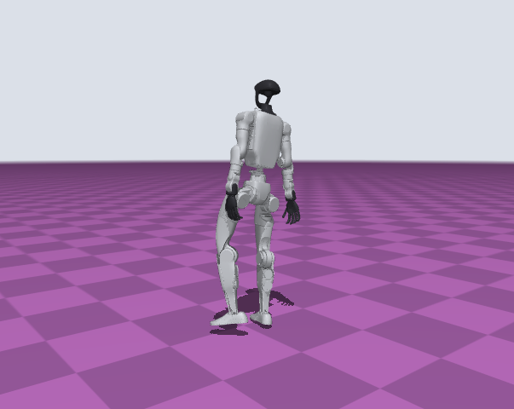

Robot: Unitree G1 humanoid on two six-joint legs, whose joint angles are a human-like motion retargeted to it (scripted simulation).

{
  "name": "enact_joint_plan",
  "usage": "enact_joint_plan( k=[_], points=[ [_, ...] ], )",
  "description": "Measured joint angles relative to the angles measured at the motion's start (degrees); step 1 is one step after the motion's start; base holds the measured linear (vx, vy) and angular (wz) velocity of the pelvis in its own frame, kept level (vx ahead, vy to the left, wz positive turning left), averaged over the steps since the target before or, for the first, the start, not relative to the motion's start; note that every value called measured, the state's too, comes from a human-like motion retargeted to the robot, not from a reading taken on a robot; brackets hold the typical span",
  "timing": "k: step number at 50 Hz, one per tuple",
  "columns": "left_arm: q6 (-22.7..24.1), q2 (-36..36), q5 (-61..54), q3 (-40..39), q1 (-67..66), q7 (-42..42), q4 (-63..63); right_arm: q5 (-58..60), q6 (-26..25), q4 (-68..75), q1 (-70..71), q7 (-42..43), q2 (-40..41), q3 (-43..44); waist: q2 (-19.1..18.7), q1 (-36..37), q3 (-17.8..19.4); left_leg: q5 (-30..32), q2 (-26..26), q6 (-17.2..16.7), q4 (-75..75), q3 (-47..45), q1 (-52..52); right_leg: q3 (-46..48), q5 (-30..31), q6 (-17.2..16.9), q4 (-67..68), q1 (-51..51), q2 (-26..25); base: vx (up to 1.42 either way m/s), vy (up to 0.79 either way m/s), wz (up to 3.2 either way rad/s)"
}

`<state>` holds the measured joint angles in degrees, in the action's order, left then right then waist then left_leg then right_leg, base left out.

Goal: In place motions

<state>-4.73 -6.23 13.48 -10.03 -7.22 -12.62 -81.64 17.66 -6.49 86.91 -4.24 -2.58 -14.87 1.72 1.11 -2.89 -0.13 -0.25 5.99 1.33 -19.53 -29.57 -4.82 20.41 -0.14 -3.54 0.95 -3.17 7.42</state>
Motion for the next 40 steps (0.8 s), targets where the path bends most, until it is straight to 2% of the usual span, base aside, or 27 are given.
enact_joint_plan(
  k=[2,5,7,10,15,23,27,32,40],
  points=[
    [-0.3,0.3,-0.9,-1.3,-1.7,0.3,-1.0,0.3,-0.2,0.6,0.2,0.4,-0.6,0.1,0.6,1.0,0.4,-1.2,-1.1,2.0,-5.6,2.6,-3.3,-0.3,0.0,0.2,0.2,0.0,0.8,-0.05,-0.05,-0.15],
    [-0.2,1.0,-1.7,-2.9,-4.3,-0.5,-2.4,0.8,-0.4,1.6,0.9,0.9,-1.5,0.0,-0.1,2.9,1.1,-1.1,-2.7,-0.1,-7.8,6.5,-8.4,-1.2,-0.1,0.8,0.6,0.1,0.3,-0.07,-0.02,-0.29],
    [-0.1,1.6,-1.8,-3.6,-6.0,-0.9,-3.0,0.8,-0.6,2.0,1.3,0.9,-2.0,-0.1,-1.1,4.0,1.7,-0.4,-4.3,-0.9,-4.9,9.6,-11.8,-1.5,-0.1,1.2,0.6,-0.1,-0.6,-0.07,0.00,-0.27],
    [0.2,2.4,-1.1,-4.1,-8.5,-1.1,-3.3,0.3,-0.7,1.7,1.6,0.8,-2.1,-0.5,-1.9,6.2,3.0,-0.8,-5.8,0.0,2.2,11.7,-16.5,-1.7,-0.1,2.2,0.5,-0.6,-1.5,-0.05,-0.02,-0.36],
    [0.6,3.3,0.4,-4.0,-11.1,-1.7,-4.0,-0.2,-0.2,-0.6,2.1,0.4,-1.0,-1.5,-1.4,10.7,6.3,-1.0,-7.2,0.0,13.2,16.9,-25.4,-2.9,0.3,3.7,-0.1,-1.5,-1.8,-0.07,-0.06,-0.37],
    [0.2,4.6,1.1,-4.3,-11.0,-4.1,-5.5,1.0,1.2,-6.7,2.7,-1.1,0.8,-5.6,2.0,14.7,9.5,-1.6,-3.2,1.4,15.8,15.9,-37.9,-4.1,0.7,5.1,-0.2,-0.7,-0.1,-0.06,-0.06,-0.16],
    [0.3,4.3,1.6,-3.6,-10.6,-4.1,-3.9,2.4,1.8,-8.2,2.4,-1.5,1.2,-7.1,2.8,15.1,10.0,-1.7,-2.1,1.3,15.5,16.5,-38.8,-3.9,0.4,4.9,0.5,-0.6,0.4,0.00,0.00,0.05],
    [0.5,3.2,1.6,-2.8,-9.6,-3.4,-1.6,3.9,2.1,-7.4,1.6,-1.8,1.4,-7.2,2.5,13.6,8.7,-2.1,-2.2,1.0,14.5,15.8,-36.0,-2.1,-0.2,4.2,1.1,-0.5,0.3,0.02,0.00,0.40],
    [1.1,1.7,-2.4,-3.4,-7.1,1.2,1.2,4.0,1.0,-2.2,0.7,-1.9,1.1,-4.1,1.1,9.4,5.1,-1.8,-1.9,-0.6,8.5,11.6,-22.4,2.3,0.0,2.6,0.0,-0.5,-0.1,0.07,0.05,0.42]
  ],
)
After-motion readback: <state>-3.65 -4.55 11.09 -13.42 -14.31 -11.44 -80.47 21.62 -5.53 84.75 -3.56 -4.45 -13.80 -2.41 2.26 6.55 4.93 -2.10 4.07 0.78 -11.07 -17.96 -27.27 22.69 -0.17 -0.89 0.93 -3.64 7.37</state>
